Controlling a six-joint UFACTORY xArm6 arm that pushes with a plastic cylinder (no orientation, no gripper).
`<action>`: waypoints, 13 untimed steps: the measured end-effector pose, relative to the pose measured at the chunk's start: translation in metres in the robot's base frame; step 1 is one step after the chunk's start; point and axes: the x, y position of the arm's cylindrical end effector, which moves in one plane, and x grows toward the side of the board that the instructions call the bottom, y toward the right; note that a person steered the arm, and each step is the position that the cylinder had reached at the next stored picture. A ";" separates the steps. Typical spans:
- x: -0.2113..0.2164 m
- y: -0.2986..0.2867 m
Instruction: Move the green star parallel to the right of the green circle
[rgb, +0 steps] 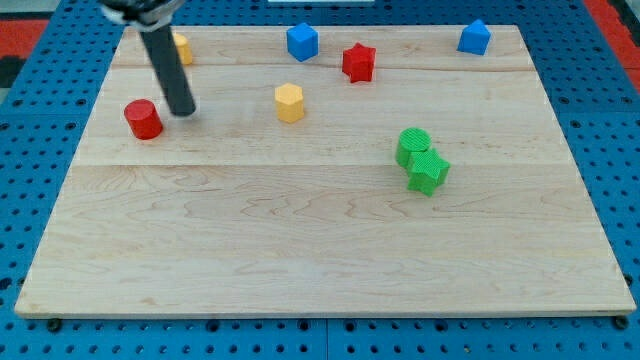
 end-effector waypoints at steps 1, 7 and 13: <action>-0.054 0.029; -0.073 0.176; 0.068 0.206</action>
